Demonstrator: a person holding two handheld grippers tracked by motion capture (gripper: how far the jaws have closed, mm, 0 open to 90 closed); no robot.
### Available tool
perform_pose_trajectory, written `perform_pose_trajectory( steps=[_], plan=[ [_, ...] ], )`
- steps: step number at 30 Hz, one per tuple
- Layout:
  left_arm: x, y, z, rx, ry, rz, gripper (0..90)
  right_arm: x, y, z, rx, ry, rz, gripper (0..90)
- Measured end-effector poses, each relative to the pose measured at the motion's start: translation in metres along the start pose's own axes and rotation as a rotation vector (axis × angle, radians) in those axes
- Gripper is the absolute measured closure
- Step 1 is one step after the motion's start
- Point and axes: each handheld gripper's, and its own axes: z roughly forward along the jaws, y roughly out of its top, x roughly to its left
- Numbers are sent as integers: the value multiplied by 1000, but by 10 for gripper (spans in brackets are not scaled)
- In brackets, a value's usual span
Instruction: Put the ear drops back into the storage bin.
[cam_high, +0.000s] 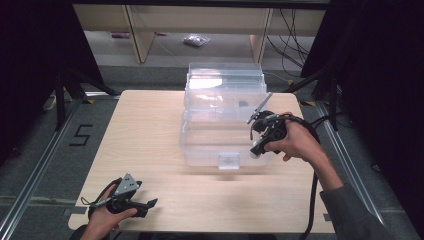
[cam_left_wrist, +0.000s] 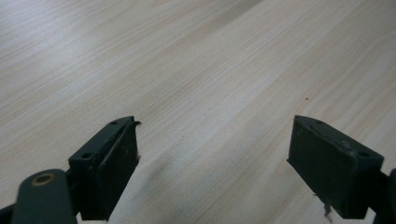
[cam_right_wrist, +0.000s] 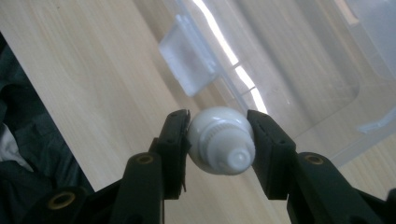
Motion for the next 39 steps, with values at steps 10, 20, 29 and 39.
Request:
perform_pose_trajectory(
  steps=[10, 20, 29, 39],
  plan=[
    [0, 0, 0, -1, 0, -1, 153, -28, 3, 2, 22, -16, 63, 604],
    [0, 0, 0, -1, -1, -1, 153, -58, 5, 23, 43, -30, 126, 604],
    [-1, 0, 0, 0, -1, -9, 153, -76, 7, 46, 84, -33, 160, 604],
    [-1, -1, 0, -11, -5, -20, 153, -87, 13, 78, 145, -29, 226, 604]
  ],
)
